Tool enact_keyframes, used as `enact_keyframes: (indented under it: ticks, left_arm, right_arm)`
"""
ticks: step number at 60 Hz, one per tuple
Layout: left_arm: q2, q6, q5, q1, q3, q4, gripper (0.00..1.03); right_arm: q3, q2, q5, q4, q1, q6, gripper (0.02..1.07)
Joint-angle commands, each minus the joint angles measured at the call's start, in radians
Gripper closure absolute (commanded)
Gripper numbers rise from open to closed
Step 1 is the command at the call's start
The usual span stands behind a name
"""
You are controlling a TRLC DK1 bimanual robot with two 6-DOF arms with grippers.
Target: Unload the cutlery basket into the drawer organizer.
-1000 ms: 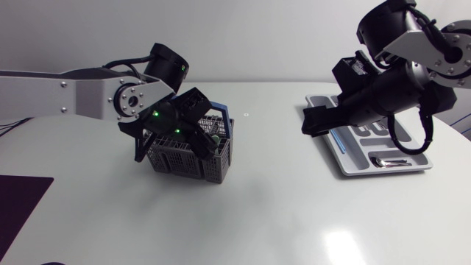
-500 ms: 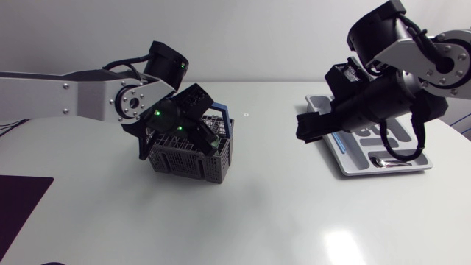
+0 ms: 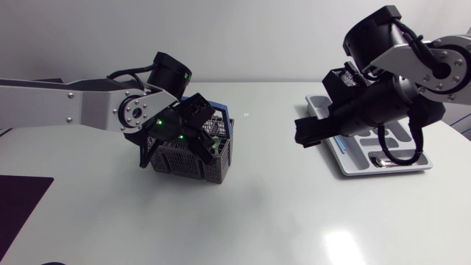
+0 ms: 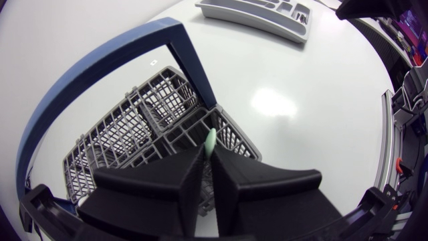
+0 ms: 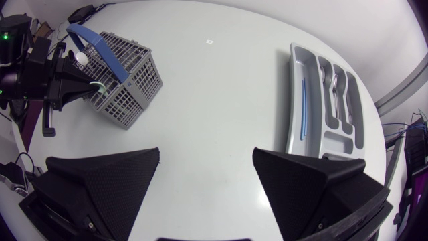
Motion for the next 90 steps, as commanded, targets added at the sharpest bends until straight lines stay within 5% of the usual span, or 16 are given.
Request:
enact_keyframes:
  ticks: [1,31,53,71,90]
  left_arm:
    - [-0.028,0.013,-0.003,-0.009,-0.037,0.009,0.99]
    - [-0.169,0.007,-0.003,-0.016,-0.095,0.053,0.99]
    - [-0.272,0.022,-0.153,-0.067,-0.186,0.129,1.00]
    - [-0.387,0.016,-0.161,-0.059,-0.216,0.132,1.00]
    - [-0.525,-0.047,-0.159,-0.056,-0.239,0.109,1.00]
  right_arm:
    - [-0.030,-0.014,0.013,0.004,0.012,0.025,0.07]
    - [-0.059,-0.049,0.028,0.006,0.044,0.039,0.07]
    - [-0.078,-0.081,0.060,0.004,0.092,0.058,0.07]
    - [-0.085,-0.090,0.062,0.041,0.143,0.075,0.07]
    - [-0.122,-0.112,-0.045,0.153,0.198,-0.001,0.07]
